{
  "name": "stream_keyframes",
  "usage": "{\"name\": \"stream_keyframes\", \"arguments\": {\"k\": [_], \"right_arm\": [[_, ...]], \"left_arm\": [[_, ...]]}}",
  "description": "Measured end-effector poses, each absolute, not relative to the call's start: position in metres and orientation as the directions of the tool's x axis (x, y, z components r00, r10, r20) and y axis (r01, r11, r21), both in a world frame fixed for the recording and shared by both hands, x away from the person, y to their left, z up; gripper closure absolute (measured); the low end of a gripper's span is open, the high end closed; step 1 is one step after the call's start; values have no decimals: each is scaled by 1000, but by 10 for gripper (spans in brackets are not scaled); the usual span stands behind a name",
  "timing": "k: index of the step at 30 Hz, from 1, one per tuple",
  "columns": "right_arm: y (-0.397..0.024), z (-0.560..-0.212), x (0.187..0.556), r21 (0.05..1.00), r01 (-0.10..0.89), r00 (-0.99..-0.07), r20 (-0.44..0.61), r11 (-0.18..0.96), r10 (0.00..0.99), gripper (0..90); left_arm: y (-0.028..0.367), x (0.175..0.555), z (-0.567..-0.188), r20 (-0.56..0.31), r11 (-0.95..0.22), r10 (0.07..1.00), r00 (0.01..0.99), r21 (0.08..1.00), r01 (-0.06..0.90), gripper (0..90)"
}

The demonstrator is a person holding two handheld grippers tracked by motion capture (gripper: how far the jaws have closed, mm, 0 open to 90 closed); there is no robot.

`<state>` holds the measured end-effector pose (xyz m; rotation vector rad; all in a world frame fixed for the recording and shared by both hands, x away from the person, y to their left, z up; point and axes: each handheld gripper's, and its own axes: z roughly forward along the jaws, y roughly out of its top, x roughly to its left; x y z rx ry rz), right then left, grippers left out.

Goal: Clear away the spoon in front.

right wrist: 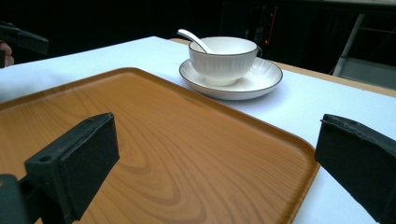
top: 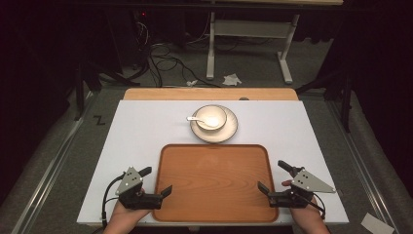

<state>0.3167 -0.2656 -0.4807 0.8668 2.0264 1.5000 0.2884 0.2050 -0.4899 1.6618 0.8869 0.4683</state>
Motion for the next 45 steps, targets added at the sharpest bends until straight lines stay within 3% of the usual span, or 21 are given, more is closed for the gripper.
{"name": "stream_keyframes", "arguments": {"k": [4,7,14,28,36,45], "right_arm": [[-264,-477,315,964,201,-689,12,175,724,9],[-257,-475,313,966,180,-693,-11,187,721,9],[-254,-477,312,958,184,-696,-32,221,717,9],[-259,-478,313,958,188,-700,-23,215,714,9],[-259,-478,313,957,189,-705,-25,221,709,9],[-258,-478,313,955,191,-706,-28,228,708,9]], "left_arm": [[202,273,-495,-177,-151,728,663,901,407,10],[203,274,-497,-116,-188,759,641,903,387,11],[212,285,-498,-160,-129,771,616,909,397,13],[214,287,-500,-150,-135,786,600,905,404,31],[214,288,-501,-151,-138,788,597,902,410,113],[216,287,-501,-147,-138,786,600,905,402,129]]}}
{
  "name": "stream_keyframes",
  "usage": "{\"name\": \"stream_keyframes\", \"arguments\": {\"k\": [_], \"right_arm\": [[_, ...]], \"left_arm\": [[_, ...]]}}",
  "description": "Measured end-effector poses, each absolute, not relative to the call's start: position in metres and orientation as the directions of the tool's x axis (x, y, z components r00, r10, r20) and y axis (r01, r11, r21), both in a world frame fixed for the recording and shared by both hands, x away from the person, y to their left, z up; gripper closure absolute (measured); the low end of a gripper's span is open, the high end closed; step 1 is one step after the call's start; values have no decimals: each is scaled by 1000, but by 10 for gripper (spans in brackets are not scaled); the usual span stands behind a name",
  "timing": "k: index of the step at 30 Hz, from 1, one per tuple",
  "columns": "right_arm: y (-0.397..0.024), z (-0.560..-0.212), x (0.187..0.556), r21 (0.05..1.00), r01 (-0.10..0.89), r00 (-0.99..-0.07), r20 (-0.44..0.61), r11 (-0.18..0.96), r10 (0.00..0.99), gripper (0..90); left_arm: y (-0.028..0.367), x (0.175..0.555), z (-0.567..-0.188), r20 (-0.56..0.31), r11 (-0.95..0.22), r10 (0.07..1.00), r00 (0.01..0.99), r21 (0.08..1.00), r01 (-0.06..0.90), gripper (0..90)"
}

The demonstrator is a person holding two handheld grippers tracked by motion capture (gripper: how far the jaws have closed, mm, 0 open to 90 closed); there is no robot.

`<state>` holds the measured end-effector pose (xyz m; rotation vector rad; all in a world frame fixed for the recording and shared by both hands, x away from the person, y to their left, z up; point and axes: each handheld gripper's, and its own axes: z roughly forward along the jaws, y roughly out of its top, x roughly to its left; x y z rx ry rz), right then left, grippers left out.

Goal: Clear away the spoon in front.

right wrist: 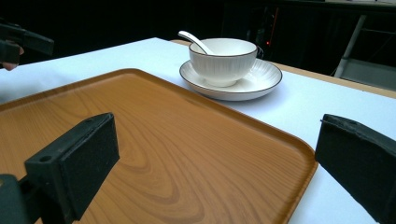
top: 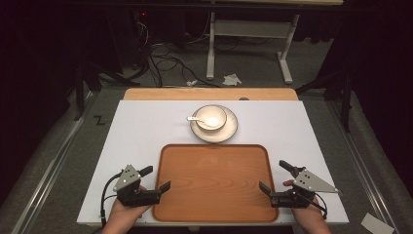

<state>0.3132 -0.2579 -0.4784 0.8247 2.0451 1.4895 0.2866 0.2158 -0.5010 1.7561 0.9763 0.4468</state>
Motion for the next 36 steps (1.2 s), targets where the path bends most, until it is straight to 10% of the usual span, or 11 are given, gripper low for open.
{"name": "stream_keyframes", "arguments": {"k": [36], "right_arm": [[-259,-478,313,957,183,-713,-28,225,700,9]], "left_arm": [[200,340,-463,-142,-124,794,591,914,387,178]]}}
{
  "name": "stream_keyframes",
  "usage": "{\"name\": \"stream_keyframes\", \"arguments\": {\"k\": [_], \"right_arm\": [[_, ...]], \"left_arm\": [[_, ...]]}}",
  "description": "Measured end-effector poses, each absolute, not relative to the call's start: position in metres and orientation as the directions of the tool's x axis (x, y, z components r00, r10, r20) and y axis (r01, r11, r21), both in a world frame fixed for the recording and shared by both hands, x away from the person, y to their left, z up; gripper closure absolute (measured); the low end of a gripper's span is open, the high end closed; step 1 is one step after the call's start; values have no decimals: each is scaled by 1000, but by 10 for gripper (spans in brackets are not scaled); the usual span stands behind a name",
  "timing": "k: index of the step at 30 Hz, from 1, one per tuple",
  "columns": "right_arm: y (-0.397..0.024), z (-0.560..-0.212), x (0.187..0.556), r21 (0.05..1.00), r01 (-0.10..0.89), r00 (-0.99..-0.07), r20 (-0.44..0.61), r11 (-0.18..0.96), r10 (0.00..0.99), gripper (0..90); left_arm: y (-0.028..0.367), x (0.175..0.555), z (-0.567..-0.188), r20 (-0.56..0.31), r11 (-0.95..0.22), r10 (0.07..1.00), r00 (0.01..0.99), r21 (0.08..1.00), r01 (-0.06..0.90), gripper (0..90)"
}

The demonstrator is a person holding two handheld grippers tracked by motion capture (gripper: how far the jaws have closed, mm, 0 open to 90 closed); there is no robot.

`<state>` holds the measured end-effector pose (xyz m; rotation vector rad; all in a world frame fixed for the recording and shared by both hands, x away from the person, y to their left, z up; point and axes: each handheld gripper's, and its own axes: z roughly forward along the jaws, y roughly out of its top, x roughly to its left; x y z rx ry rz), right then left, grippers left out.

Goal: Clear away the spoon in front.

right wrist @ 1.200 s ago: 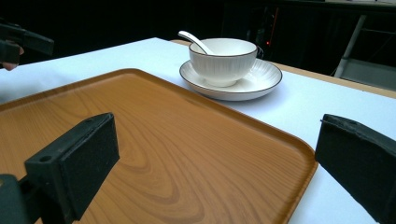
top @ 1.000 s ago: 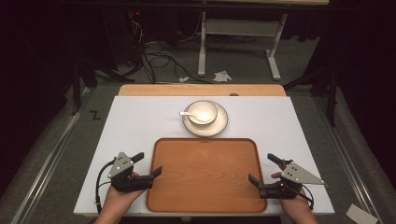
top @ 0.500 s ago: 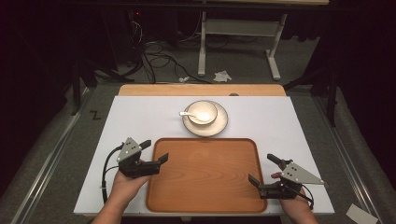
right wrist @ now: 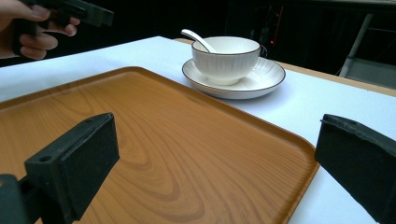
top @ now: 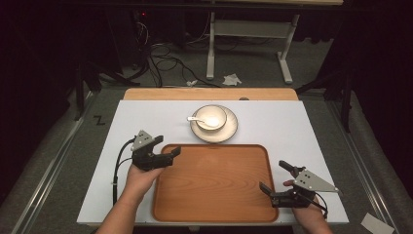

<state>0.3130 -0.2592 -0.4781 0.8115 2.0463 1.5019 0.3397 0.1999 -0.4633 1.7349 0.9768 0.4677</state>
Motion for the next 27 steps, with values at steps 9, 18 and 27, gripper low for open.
{"name": "stream_keyframes", "arguments": {"k": [9,18,27], "right_arm": [[-260,-478,313,957,188,-712,-23,222,702,9],[-262,-479,314,957,192,-713,-16,218,701,9],[-262,-480,315,956,188,-715,-23,223,699,9]], "left_arm": [[194,365,-463,-186,-70,803,566,914,401,189],[190,390,-459,-186,-88,822,539,893,442,226],[182,417,-453,-166,-110,829,535,889,445,232]]}}
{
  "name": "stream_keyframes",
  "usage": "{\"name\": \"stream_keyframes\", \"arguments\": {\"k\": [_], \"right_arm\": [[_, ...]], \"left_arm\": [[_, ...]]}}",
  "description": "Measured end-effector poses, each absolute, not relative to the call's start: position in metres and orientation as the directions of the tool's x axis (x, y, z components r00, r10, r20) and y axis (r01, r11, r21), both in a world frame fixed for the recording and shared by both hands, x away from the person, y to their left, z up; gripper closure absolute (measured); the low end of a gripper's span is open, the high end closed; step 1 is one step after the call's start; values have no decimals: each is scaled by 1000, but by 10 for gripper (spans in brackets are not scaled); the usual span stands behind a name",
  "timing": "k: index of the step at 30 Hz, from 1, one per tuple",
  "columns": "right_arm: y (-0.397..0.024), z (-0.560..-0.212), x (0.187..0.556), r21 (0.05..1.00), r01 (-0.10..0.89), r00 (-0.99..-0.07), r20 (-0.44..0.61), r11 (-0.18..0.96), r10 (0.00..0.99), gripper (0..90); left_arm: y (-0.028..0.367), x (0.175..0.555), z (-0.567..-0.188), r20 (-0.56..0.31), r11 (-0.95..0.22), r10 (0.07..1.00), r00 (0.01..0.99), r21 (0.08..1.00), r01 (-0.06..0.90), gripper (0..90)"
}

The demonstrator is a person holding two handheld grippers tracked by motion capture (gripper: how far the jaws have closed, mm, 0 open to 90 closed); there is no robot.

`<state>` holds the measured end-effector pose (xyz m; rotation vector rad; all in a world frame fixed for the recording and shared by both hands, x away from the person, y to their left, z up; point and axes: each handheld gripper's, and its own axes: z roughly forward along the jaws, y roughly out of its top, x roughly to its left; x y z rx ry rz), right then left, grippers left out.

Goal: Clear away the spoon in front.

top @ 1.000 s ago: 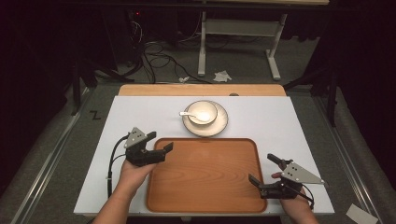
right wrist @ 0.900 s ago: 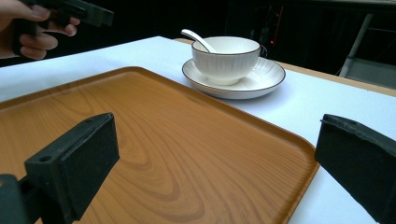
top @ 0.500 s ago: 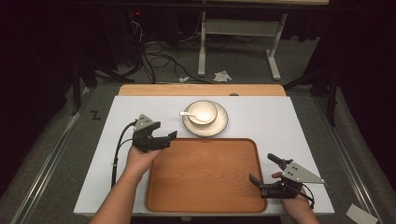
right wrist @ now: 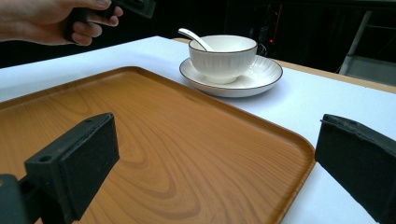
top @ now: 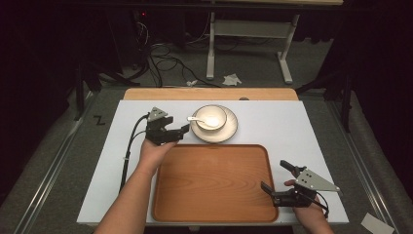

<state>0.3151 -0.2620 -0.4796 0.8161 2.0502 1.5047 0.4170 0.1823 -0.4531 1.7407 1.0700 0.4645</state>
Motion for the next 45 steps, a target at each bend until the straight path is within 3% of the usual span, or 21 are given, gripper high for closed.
{"name": "stream_keyframes", "arguments": {"k": [10,21,26,29,41,45], "right_arm": [[-264,-480,316,957,196,-713,-10,213,701,9],[-263,-481,316,956,204,-719,-1,212,696,9],[-263,-482,317,956,204,-721,1,211,693,9],[-264,-482,318,955,207,-720,3,210,694,9],[-264,-482,317,957,205,-722,4,208,692,9],[-264,-482,318,957,202,-723,3,207,691,9]], "left_arm": [[173,446,-449,-191,-88,832,520,881,465,290],[168,472,-447,-217,-60,836,503,877,477,655],[163,484,-447,-242,-42,831,501,871,490,765],[159,490,-445,-236,-49,834,499,870,492,887],[151,501,-447,-225,-45,849,479,871,489,900],[148,501,-449,-178,-74,865,469,879,471,900]]}}
